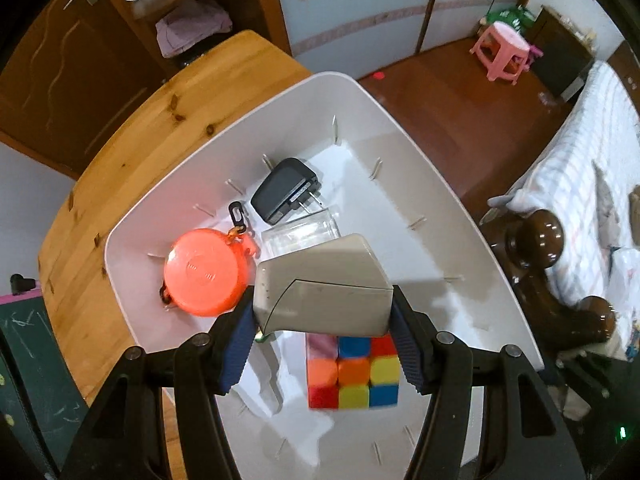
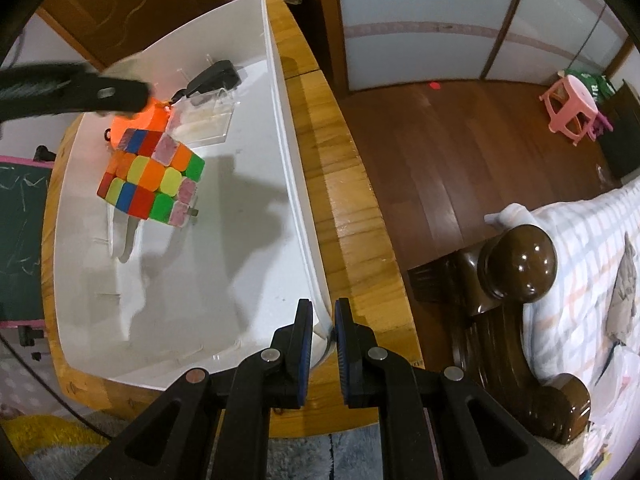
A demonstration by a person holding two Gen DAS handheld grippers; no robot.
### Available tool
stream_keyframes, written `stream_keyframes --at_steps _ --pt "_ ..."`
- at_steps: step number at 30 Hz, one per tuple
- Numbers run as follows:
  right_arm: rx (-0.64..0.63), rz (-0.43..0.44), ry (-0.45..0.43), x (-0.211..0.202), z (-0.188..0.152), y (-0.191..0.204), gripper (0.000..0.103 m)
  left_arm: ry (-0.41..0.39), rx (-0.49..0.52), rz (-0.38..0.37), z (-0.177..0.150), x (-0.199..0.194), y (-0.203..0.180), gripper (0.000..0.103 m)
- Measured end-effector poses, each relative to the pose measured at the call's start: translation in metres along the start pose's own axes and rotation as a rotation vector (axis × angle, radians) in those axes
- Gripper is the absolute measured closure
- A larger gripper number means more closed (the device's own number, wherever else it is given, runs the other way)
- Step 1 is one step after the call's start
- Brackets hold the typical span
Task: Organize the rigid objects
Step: 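Carry the beige plug with the left tool into the bin and release, then move the left tool back and grasp the pink tape dispenser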
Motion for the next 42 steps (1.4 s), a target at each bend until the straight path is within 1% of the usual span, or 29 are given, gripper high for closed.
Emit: stream_keyframes --at_steps 5,13,16,18,20,22,23,34,38,39,42 --pt "-0.013 0.019 -0.005 -0.001 -0.002 0.000 0.092 0.067 -0.009 0.035 0.005 0.023 -0.006 0.037" --pt "-0.026 0.033 -0.013 0.000 -0.003 0.000 0.092 0.127 -0.008 0.091 0.005 0.042 -0.012 0.037" --pt "-0.031 0.034 -0.014 -0.001 -0.003 0.000 0.092 0.152 -0.023 0.095 0.003 0.046 -0.012 0.036" --pt "-0.032 0.034 -0.015 -0.001 -0.003 0.000 0.092 0.159 -0.036 0.088 0.003 0.046 -0.010 0.033" --pt "-0.033 0.035 -0.016 -0.002 -0.004 0.000 0.092 0.165 -0.052 0.068 0.002 0.045 -0.009 0.018" --pt "-0.033 0.035 -0.013 -0.001 -0.004 0.000 0.092 0.162 -0.061 0.062 0.001 0.043 -0.008 0.012" --pt "-0.033 0.036 -0.014 -0.001 -0.004 0.001 0.092 0.159 -0.064 0.064 0.002 0.042 -0.007 0.012" --pt "-0.028 0.040 -0.016 -0.002 -0.003 0.001 0.092 0.128 -0.108 0.059 -0.002 0.022 0.001 0.012" --pt "-0.028 0.042 -0.015 -0.002 -0.004 0.001 0.092 0.092 -0.107 0.072 -0.003 0.008 0.003 0.012" --pt "-0.027 0.043 -0.015 -0.002 -0.004 0.001 0.092 0.085 -0.107 0.073 0.000 0.007 0.002 0.012" --pt "-0.025 0.046 -0.012 -0.001 -0.003 0.000 0.093 0.054 -0.110 0.060 -0.001 -0.008 0.003 0.012"
Point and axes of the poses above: each gripper's, at about its wrist camera, not at the fingertips, and x roughly the way its jaws point, y to its left, z to its top, the point moved 4 cm from there along x, roughly the way its jaws point, and after that the axes turned 1 degree about -x, right-handed, at the moved point
